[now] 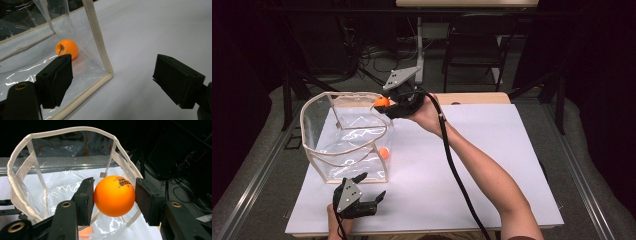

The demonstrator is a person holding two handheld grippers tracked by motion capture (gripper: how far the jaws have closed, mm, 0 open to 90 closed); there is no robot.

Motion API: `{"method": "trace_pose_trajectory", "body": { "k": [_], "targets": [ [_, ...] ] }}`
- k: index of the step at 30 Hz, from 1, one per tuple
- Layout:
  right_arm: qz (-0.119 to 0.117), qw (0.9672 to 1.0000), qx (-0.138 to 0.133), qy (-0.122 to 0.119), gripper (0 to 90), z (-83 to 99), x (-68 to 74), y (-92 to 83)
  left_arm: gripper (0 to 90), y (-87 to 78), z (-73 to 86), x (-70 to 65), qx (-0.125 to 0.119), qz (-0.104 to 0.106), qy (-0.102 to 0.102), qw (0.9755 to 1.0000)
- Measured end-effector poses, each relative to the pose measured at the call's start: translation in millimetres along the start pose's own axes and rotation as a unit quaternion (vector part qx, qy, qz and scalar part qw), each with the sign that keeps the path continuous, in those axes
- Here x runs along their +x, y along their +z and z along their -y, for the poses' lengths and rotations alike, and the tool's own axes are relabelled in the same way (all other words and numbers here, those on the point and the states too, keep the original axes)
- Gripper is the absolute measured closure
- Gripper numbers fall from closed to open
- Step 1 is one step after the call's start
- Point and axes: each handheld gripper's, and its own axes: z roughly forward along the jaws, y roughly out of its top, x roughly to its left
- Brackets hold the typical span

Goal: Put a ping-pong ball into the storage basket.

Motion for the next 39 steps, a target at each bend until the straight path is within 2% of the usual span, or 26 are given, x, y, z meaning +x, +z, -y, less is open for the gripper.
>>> {"method": "trace_pose_trajectory", "body": {
  "k": [11,30,39],
  "targets": [
    [-0.008,1.0000,0.000,-0.005,50.3,-3.5,4.9,6.1,16.0,-0.4,0.0,0.1,-0.001,-0.001,-0.002,1.0000],
    [-0.018,0.9995,-0.004,-0.024,50.3,-20.4,17.9,11.8,16.0,-0.3,-0.6,-0.4,-0.002,0.000,0.002,1.0000],
    [-0.022,0.9995,-0.004,-0.024,50.3,-24.6,19.1,17.4,16.0,-0.1,-0.4,-0.1,-0.001,0.001,0.002,1.0000]
  ]
}}
